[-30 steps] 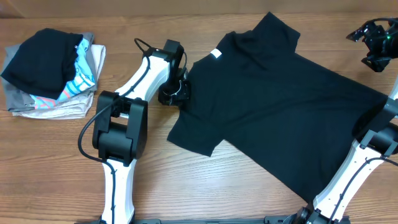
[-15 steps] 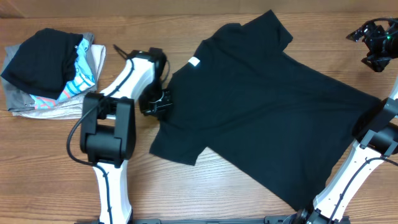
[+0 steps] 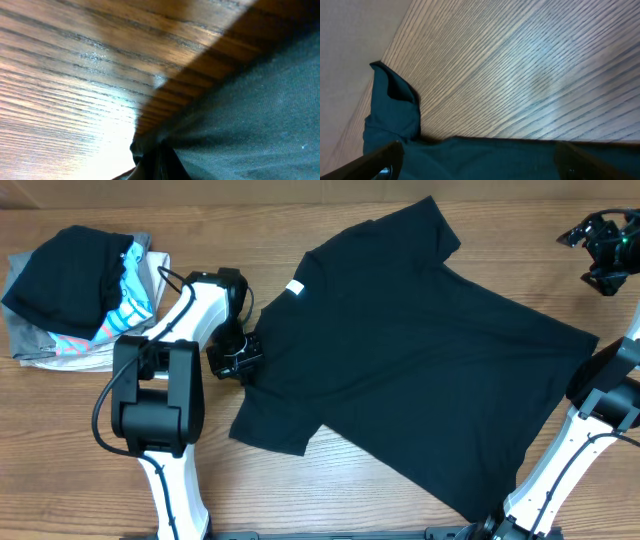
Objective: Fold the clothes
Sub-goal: 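Drag the shirt's left side leftward and up with the left gripper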
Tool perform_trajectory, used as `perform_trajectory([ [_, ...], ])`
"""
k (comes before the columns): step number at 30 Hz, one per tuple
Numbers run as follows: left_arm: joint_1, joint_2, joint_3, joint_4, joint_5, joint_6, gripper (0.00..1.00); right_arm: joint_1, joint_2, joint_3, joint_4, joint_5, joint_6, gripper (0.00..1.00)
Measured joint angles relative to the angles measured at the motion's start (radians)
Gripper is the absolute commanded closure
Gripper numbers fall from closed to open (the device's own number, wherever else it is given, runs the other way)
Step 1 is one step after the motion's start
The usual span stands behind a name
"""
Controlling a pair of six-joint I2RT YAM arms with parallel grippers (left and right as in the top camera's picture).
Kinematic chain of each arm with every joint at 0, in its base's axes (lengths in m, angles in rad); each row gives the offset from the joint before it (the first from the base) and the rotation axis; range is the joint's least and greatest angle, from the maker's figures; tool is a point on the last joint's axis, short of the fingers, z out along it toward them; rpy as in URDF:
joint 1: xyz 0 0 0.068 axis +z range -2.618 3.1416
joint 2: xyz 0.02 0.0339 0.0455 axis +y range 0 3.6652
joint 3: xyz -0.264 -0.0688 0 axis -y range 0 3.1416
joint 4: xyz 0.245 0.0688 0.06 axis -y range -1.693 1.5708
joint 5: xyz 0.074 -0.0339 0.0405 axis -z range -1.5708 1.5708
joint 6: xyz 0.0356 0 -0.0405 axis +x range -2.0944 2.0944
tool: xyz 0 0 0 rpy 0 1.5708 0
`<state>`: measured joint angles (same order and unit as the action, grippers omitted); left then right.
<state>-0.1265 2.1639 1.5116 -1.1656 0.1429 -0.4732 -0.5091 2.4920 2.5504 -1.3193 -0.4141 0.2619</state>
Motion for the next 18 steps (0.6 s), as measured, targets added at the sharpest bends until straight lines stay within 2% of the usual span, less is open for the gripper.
perform_trajectory([
  [5, -0.013, -0.032, 0.0, 0.035, -0.013, 0.005, 0.96, 0.0, 0.0, 0.0, 0.0, 0.0, 0.0, 0.0],
  [8, -0.031, -0.085, 0.066, 0.073, -0.015, 0.036, 0.96, 0.0, 0.0, 0.0, 0.0, 0.0, 0.0, 0.0],
  [13, -0.104, -0.251, 0.277, 0.262, -0.012, 0.093, 0.96, 0.0, 0.0, 0.0, 0.0, 0.0, 0.0, 0.0],
  [18, -0.188, -0.32, 0.346, 0.499, 0.002, 0.15, 0.96, 0.0, 0.0, 0.0, 0.0, 0.0, 0.0, 0.0],
])
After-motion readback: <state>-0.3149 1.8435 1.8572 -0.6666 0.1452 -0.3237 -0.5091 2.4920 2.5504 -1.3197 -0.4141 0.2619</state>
